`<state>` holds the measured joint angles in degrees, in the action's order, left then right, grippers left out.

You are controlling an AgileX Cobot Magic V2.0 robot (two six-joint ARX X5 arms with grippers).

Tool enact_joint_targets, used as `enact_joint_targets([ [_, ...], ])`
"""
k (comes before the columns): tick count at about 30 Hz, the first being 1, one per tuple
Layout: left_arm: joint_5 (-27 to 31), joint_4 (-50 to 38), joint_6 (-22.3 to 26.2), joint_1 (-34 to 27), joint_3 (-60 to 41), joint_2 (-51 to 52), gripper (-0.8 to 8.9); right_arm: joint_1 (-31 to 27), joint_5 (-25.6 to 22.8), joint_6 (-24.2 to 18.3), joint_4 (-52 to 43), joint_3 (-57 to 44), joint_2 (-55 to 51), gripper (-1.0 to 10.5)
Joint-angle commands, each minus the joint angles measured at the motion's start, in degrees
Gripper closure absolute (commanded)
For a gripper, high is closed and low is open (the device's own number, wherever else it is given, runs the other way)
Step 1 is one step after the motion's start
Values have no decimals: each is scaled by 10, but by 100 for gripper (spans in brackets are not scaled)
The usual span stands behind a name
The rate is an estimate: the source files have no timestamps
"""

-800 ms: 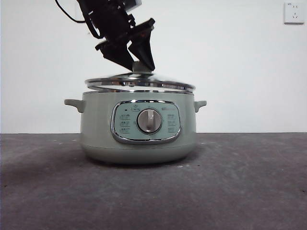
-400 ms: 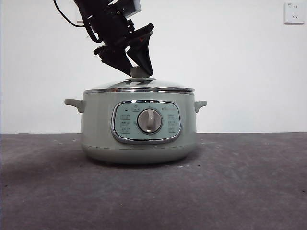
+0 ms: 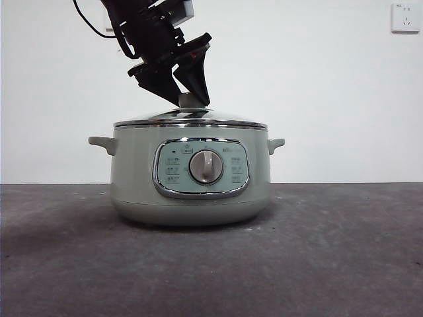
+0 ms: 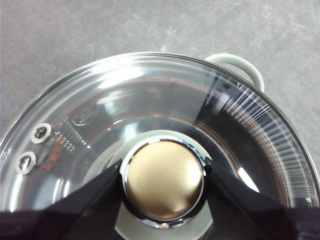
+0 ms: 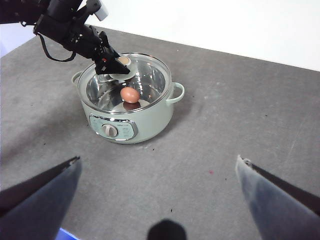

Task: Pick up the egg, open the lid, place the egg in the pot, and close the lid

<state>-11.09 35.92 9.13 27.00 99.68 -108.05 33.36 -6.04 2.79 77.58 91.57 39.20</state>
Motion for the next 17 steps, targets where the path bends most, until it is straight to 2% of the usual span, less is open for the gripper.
enact_joint_targets([
  [1,-9,7,12,2,2,-7,783,0,-2,2,15,-4,-2,384],
  [3,-9,7,12,2,2,-7,662,0,-2,2,15,-4,-2,383],
  [5,-9,7,12,0,2,-7,474,0,-2,2,15,-4,-2,383],
  [7,-9,7,12,-2,2,-4,393,0,-2,2,15,-4,-2,383],
  [17,-9,9,11,-3,2,54,396,0,-3,2,15,-3,-2,383],
])
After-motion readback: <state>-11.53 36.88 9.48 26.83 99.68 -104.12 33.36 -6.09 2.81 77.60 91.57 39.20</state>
